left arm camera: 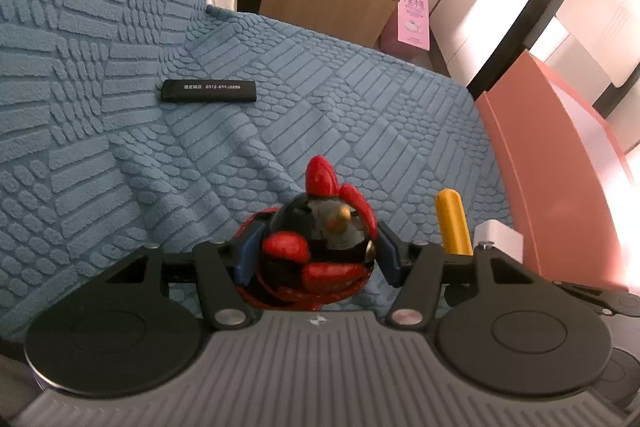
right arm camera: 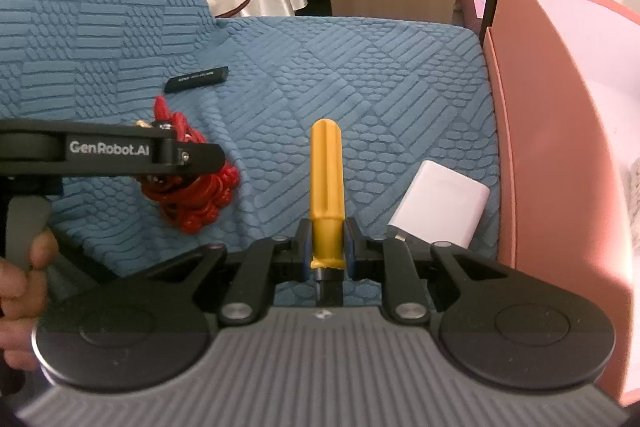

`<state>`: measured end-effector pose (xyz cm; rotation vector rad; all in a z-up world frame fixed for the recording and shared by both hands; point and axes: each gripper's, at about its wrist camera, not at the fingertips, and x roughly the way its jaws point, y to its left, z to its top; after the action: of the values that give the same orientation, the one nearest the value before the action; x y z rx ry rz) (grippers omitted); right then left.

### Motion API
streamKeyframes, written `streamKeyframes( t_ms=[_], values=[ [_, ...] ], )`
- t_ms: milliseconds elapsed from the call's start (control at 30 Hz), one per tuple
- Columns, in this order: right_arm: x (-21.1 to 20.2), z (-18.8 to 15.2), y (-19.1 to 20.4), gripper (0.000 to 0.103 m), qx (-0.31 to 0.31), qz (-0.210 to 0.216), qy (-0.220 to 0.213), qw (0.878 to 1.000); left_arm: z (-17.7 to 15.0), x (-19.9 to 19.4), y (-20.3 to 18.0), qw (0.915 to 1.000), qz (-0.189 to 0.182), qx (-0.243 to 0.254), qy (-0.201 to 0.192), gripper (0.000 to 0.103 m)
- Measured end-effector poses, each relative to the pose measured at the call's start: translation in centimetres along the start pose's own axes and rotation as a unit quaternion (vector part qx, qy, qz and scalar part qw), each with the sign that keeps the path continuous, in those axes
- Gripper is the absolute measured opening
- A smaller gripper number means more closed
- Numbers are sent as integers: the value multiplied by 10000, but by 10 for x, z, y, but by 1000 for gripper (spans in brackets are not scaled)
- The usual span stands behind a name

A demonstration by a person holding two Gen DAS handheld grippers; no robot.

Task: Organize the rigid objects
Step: 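Hold the yellow screwdriver in the right tool while the left tool holds the red toy, then carry the screwdriver with the right tool while the left tool carries the red toy into the pink box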

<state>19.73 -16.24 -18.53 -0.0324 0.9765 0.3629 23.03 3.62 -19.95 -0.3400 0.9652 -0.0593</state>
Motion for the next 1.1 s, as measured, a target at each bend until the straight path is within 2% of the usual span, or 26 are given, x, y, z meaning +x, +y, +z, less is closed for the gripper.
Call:
streamKeyframes(
  t_ms=[133, 467, 733, 1100],
  values=[
    [-11, 4, -4, 20, 69, 65, -68, 9999, 1, -6, -1, 10000, 18, -29, -64, 64],
    [-43, 25, -11, 20, -8, 161, -324, 9993, 14, -41, -14, 9992, -232, -81, -307, 64],
    [-70, 47, -19, 20, 26, 242, -461, 9986, 40, -70, -46, 9980, -372, 76, -514, 64],
    [-121, 87, -44, 20, 52, 164, -884, 9959, 79, -99, -101, 9956, -677, 240, -599, 64]
  ],
)
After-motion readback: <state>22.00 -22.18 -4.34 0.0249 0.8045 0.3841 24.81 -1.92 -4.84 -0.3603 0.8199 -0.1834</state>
